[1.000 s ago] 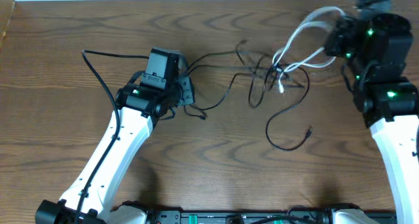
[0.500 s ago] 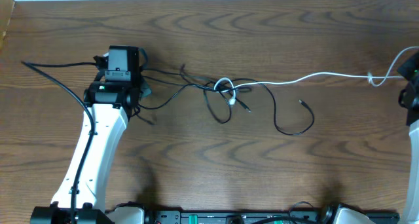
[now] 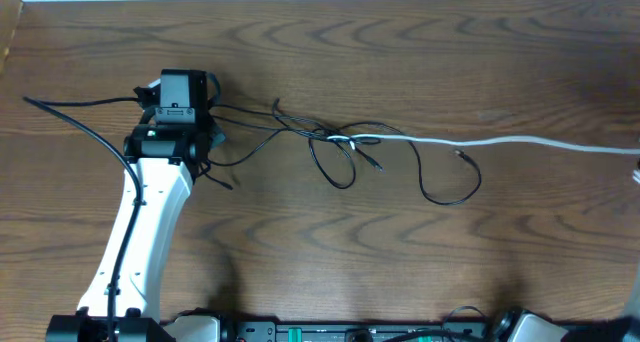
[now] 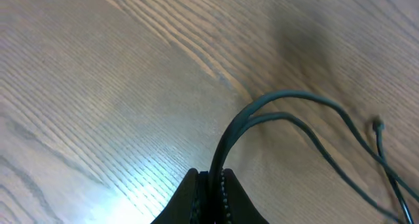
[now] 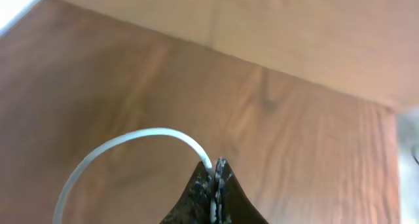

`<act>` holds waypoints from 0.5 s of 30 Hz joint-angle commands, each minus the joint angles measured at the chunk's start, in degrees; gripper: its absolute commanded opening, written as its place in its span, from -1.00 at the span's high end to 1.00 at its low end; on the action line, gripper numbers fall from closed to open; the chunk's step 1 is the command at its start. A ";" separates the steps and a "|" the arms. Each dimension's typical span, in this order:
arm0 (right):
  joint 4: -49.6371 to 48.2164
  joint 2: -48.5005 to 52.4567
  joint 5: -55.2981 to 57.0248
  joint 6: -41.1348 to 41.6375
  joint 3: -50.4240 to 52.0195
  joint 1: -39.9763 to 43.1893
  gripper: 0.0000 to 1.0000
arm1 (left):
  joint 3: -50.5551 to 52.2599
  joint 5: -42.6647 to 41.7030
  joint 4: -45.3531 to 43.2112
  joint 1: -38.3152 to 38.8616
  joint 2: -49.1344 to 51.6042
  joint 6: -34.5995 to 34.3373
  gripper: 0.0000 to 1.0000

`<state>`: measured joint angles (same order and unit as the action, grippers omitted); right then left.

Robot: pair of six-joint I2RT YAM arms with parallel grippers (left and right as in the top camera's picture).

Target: Untangle cables

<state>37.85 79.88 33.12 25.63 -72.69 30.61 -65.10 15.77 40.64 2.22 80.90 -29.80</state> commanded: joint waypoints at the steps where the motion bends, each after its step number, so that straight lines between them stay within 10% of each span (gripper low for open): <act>1: 0.35 2.25 0.31 2.84 -0.31 4.83 0.98 | 0.17 2.78 -0.20 -0.81 0.44 -1.20 0.85; 9: 0.37 7.89 -5.99 7.15 -0.31 13.29 0.98 | 0.17 2.73 -0.31 -0.81 0.44 -1.27 0.85; 13: -5.62 9.18 -28.50 1.97 -0.31 14.03 0.98 | 0.17 -5.81 -1.42 -0.81 0.44 -1.60 0.85; 15: -11.82 9.22 -55.52 -8.68 -0.31 11.39 0.76 | 0.17 -23.28 -3.58 -0.28 0.44 1.25 0.85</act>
<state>28.21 88.88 3.66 26.39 -72.44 44.10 -65.10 8.34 38.37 1.85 80.90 -30.22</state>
